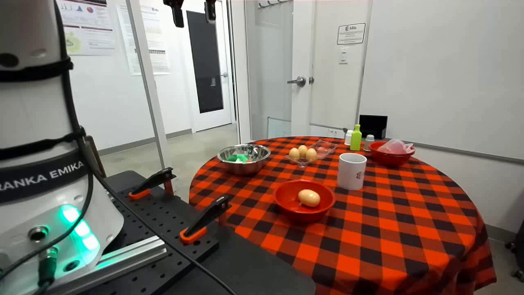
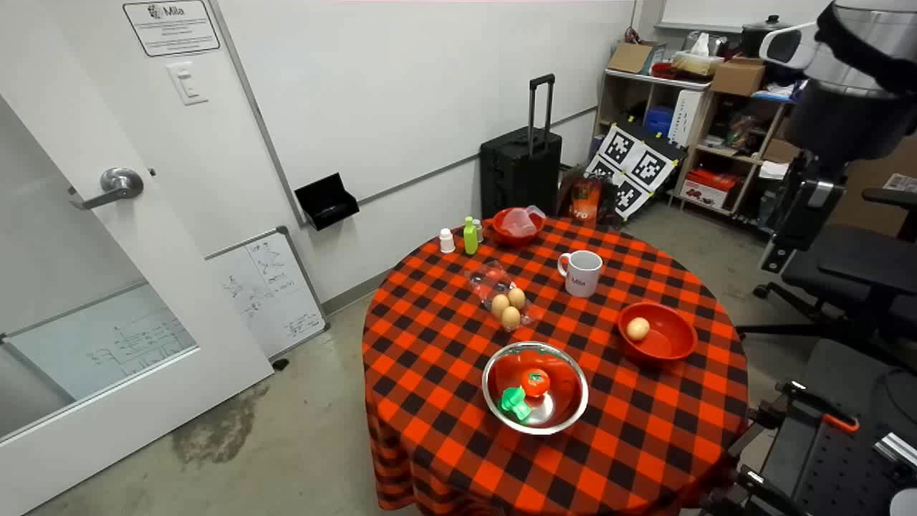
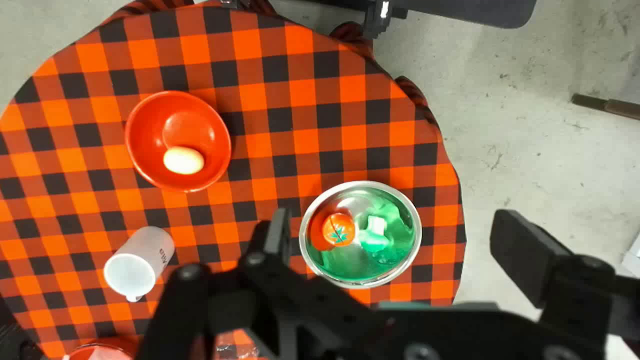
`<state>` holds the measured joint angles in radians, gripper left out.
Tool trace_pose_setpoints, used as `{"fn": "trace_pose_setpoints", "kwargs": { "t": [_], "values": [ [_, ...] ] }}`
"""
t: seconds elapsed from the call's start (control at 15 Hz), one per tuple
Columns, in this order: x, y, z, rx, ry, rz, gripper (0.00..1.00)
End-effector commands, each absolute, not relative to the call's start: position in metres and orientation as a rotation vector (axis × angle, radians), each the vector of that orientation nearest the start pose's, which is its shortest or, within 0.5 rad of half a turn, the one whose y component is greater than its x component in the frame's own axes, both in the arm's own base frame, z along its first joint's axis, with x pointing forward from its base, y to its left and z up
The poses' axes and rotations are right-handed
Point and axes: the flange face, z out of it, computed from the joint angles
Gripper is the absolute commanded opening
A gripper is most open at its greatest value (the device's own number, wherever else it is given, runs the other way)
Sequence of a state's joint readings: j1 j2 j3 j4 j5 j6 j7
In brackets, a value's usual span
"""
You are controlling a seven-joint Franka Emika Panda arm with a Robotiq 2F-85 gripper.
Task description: Remove the egg from the bowl and put it on the table
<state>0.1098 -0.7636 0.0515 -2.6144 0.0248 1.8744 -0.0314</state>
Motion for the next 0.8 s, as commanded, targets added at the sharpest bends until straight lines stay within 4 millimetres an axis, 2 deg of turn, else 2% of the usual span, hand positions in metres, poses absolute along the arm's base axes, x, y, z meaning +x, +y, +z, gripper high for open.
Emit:
{"fn": "trace_pose_setpoints", "kwargs": {
  "t": [0.0,0.2,0.33,0.47,0.73],
  "values": [
    [0.319,0.055,0.487,-3.140,-0.270,-0.036,1.00],
    [0.319,0.055,0.487,-3.140,-0.270,-0.036,1.00],
    [0.326,0.051,0.487,-3.113,-0.181,-0.069,1.00],
    [0.337,0.042,0.486,-3.073,0.007,-0.136,1.00],
    [0.364,0.014,0.467,-3.014,0.306,-0.238,1.00]
  ]
}}
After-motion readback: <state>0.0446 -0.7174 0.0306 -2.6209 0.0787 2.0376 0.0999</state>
